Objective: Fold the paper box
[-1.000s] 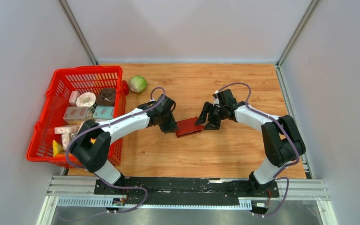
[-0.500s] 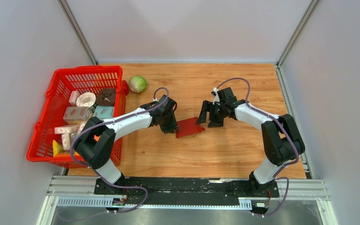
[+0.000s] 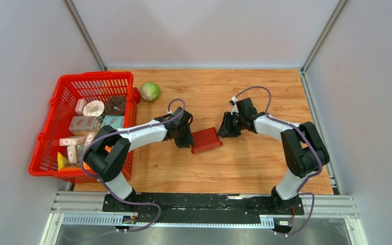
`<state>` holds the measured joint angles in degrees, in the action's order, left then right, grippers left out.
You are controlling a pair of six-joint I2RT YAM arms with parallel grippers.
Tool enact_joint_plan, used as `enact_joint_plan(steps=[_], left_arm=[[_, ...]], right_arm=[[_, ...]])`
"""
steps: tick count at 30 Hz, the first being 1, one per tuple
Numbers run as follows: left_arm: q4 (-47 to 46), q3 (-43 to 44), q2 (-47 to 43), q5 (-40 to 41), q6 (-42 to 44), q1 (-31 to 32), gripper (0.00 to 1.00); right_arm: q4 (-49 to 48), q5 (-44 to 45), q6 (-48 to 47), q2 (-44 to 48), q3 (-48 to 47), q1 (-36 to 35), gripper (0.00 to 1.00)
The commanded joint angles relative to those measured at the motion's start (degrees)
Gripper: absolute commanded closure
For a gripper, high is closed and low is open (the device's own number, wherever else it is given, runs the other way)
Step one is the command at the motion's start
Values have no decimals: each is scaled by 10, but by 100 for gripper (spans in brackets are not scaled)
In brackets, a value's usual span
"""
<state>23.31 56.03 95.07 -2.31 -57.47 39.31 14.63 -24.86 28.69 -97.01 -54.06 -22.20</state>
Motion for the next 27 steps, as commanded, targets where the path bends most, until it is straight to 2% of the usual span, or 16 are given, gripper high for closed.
enact_joint_plan(steps=[1,15,16,20,22,27], left_arm=[[-23,-14,2,13,15,2,62],[-41,-25,1,17,25,2,60],[-43,-25,2,15,25,2,60],[-46,-36,-19,20,28,2,62],[-56,-53,-39,21,32,2,60],[-77,-86,-128,43,40,2,45]], right_arm=[[-46,11,7,-17,12,2,65],[-46,18,11,-34,17,0,71],[-43,18,11,-34,19,0,74],[-53,9,22,-19,28,0,76],[-60,-9,29,-17,28,0,77],[-69,-22,47,-28,39,8,82]])
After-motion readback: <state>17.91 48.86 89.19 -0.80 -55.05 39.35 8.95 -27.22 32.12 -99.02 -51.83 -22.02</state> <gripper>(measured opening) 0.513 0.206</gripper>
